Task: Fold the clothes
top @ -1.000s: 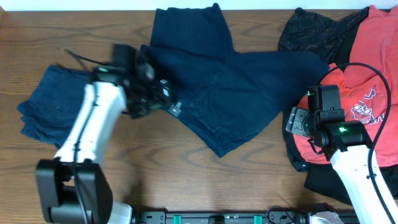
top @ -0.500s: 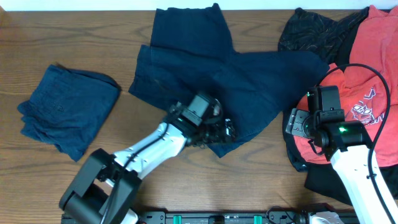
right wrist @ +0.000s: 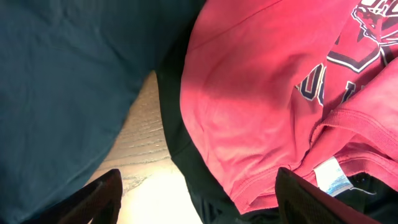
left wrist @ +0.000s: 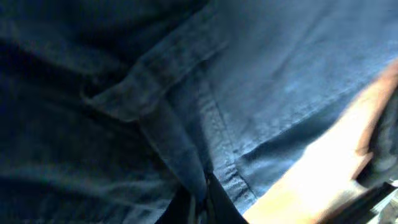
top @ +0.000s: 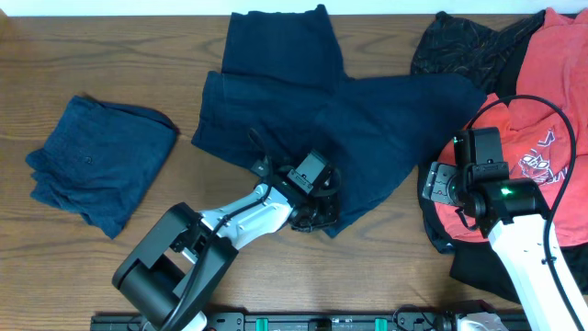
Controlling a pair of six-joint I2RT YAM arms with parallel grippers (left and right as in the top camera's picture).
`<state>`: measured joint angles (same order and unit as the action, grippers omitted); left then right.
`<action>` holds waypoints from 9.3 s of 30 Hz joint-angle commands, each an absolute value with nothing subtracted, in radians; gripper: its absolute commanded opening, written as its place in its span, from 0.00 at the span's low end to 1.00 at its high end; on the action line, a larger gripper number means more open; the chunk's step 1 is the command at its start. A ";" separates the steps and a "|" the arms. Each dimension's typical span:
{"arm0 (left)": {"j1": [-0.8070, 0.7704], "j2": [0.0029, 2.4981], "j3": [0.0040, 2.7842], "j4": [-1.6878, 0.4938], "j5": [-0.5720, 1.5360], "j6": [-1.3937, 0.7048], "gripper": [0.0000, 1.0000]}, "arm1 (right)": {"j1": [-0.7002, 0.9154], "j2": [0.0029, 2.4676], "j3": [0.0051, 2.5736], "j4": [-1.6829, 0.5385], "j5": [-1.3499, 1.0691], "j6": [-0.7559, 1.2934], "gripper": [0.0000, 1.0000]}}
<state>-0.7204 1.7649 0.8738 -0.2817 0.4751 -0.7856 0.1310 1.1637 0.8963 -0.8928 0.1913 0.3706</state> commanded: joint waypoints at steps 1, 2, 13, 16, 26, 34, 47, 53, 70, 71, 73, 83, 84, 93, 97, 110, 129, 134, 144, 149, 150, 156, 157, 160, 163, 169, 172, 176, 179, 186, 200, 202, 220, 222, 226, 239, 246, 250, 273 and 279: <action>-0.631 1.711 0.866 -0.411 0.447 -0.670 0.06 | 0.122 1.156 0.902 -0.891 0.205 0.358 0.77; -0.586 1.688 0.868 -0.469 0.415 -0.636 0.06 | 0.122 1.156 0.902 -0.891 0.215 0.358 0.76; 0.054 1.479 0.914 -0.803 0.427 -0.429 0.06 | 0.089 1.188 0.902 -0.773 0.111 0.285 0.24; 0.067 1.482 0.909 -0.870 0.427 -0.391 0.05 | 0.060 1.239 0.902 -0.637 0.001 0.197 0.01; 0.056 1.483 0.888 -1.032 0.247 -0.352 0.06 | -0.156 1.643 1.045 -0.317 -0.249 0.097 0.01; 0.056 1.483 0.888 -0.985 0.245 -0.352 0.06 | -0.152 1.937 1.147 -0.228 -0.383 0.039 0.01; 0.056 1.483 0.888 -0.974 0.245 -0.352 0.06 | -0.310 2.065 1.179 -0.331 0.360 0.279 0.01; 0.056 1.483 0.888 -0.957 0.246 -0.352 0.06 | -0.556 2.044 1.354 -0.532 0.370 0.381 0.01; 0.056 1.483 0.888 -0.940 0.245 -0.352 0.06 | -0.541 1.835 1.474 -0.764 -0.519 -0.001 0.24; 0.056 1.483 0.888 -0.940 0.245 -0.352 0.06 | -0.503 1.843 1.470 -0.767 -0.508 -0.033 0.23; 0.056 1.483 0.888 -0.937 0.245 -0.352 0.06 | -0.433 1.867 1.466 -0.763 -0.475 -0.091 0.18; 0.056 1.483 0.888 -0.937 0.246 -0.352 0.06 | -0.221 2.114 1.466 -0.582 -0.297 -0.141 0.07; 0.056 1.483 0.888 -0.937 0.246 -0.352 0.06 | -0.219 2.133 1.466 -0.558 -0.290 -0.130 0.07; 0.056 1.483 0.888 -0.936 0.246 -0.352 0.06 | -0.266 2.241 1.466 -0.389 0.111 0.033 0.05; 0.056 1.483 0.888 -0.931 0.246 -0.353 0.06 | -0.355 2.236 1.483 -0.389 0.339 0.116 0.12; 0.056 1.483 0.888 -0.914 0.245 -0.352 0.06 | -0.624 2.196 1.690 -0.690 -0.472 0.038 0.41; 0.056 1.483 0.886 -1.069 0.245 -0.352 0.83 | -0.304 1.988 1.448 -1.190 -0.390 0.096 0.49; 0.056 1.479 0.829 -1.021 0.263 -0.442 0.83 | -0.250 1.783 1.243 -1.049 -0.290 0.199 0.49; 0.056 1.415 0.555 -0.610 0.339 -0.680 0.78 | -0.144 1.433 1.066 -0.999 -0.250 0.243 0.50; 0.056 1.416 0.529 -0.543 0.339 -0.698 0.42 | -0.092 1.382 0.985 -1.005 -0.232 0.372 0.50; 0.056 1.416 0.529 -0.543 0.339 -0.698 0.29 | -0.079 1.381 0.960 -0.994 -0.227 0.407 0.50; 0.056 1.416 0.529 -0.567 0.340 -0.688 0.08 | 0.020 1.381 0.776 -0.817 -0.225 0.572 0.55; 0.056 1.416 0.529 -0.572 0.340 -0.680 0.08 | 0.036 1.381 0.750 -0.790 -0.229 0.603 0.56; 0.056 1.416 0.529 -0.586 0.339 -0.666 0.08 | 0.080 1.381 0.685 -0.707 -0.312 0.668 0.57; 0.056 1.416 0.529 -0.596 0.340 -0.659 0.08 | 0.120 1.381 0.645 -0.662 -0.317 0.745 0.57; 0.056 1.416 0.529 -0.616 0.339 -0.636 0.07 | 0.153 1.381 0.574 -0.539 -0.233 0.850 0.57; 0.056 1.416 0.529 -0.625 0.339 -0.627 0.08 | 0.153 1.381 0.535 -0.463 -0.192 0.892 0.54; 0.056 1.416 0.529 -0.635 0.339 -0.622 0.08 | 0.153 1.381 0.496 -0.382 -0.109 0.924 0.46; 0.056 1.415 0.529 -0.643 0.340 -0.621 0.08 | 0.153 1.381 0.484 -0.331 -0.081 0.923 0.24; 0.023 1.397 0.547 -0.639 0.457 -0.505 0.06 | 0.118 1.348 0.515 -0.294 -0.132 0.788 0.01; -0.459 1.220 0.664 -0.812 0.414 -0.528 0.06 | -0.250 1.028 1.047 -1.031 0.089 0.502 0.01; -0.475 1.164 0.664 -0.898 0.398 -0.558 0.06 | -0.292 1.006 1.081 -1.094 0.110 0.482 0.01; -0.373 0.619 0.691 -0.664 -0.107 -0.768 0.06 | -0.273 1.058 1.199 -0.624 -0.218 0.208 0.01; -0.344 0.672 0.691 -0.603 -0.112 -0.767 0.06 | -0.229 1.109 1.199 -0.536 -0.218 0.208 0.01; -0.285 0.813 0.691 -0.508 -0.121 -0.767 0.06 | -0.136 1.233 1.199 -0.396 -0.216 0.208 0.01; -0.117 1.291 0.691 0.015 -0.121 -0.757 0.07 | 0.021 1.712 1.199 0.038 -0.215 0.208 0.01; -0.057 1.508 0.691 0.257 -0.120 -0.757 0.52 | 0.106 1.916 1.199 0.221 -0.218 0.208 0.64; -0.007 1.531 0.692 0.276 -0.076 -0.749 0.63 | 0.100 1.913 1.199 0.144 -0.213 0.200 0.99; 0.040 1.497 0.673 -0.075 0.295 -0.647 0.66 | 0.078 1.990 1.196 -0.344 -0.344 0.377 0.99; 0.033 1.497 0.662 -0.120 0.295 -0.647 0.65 | 0.097 2.103 1.196 -0.326 -0.341 0.491 0.93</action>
